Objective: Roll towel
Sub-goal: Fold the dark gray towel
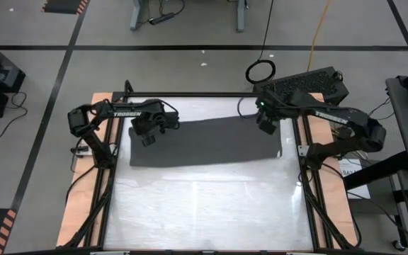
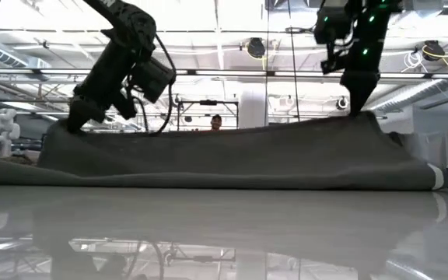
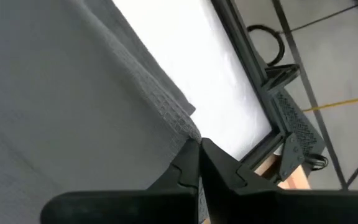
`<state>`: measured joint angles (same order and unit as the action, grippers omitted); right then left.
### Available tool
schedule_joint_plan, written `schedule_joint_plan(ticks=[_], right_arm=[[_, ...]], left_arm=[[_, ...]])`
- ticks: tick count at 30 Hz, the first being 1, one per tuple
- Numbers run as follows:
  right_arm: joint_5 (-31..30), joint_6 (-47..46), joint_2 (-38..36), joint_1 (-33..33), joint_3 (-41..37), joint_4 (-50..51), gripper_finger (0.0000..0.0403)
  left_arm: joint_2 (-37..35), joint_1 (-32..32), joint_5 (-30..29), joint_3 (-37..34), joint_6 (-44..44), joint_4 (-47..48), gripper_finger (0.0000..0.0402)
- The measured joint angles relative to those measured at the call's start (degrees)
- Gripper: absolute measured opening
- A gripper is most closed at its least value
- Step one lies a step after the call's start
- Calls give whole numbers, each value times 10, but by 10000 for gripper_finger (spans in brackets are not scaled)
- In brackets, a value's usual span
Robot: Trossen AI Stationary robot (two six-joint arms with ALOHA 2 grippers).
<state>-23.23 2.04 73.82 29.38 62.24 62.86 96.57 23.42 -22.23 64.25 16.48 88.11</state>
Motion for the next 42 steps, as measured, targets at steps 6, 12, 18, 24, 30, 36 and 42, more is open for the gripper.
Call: schedule_joint_plan(ticks=[6,12,18,24,30,36,42], right_arm=[[43,40,63,68,0,-21,0],[57,61,125,116,0,-21,0],[71,75,167,154,0,-32,0],[103,95,184,172,0,-48,15],[78,98,159,172,0,-63,99],[57,71,95,172,0,-54,176],[173,73,18,155,0,-7,177]], left_arm=[[0,9,1,-56,-37,-52,16],[0,20,-36,-71,-77,-126,16],[0,27,-51,-71,-142,-181,16],[0,29,-49,-71,-173,-186,45],[0,29,-87,-70,-165,-169,159],[-9,27,-74,-46,-98,-87,238],[-56,-31,103,-42,-72,-86,230]])
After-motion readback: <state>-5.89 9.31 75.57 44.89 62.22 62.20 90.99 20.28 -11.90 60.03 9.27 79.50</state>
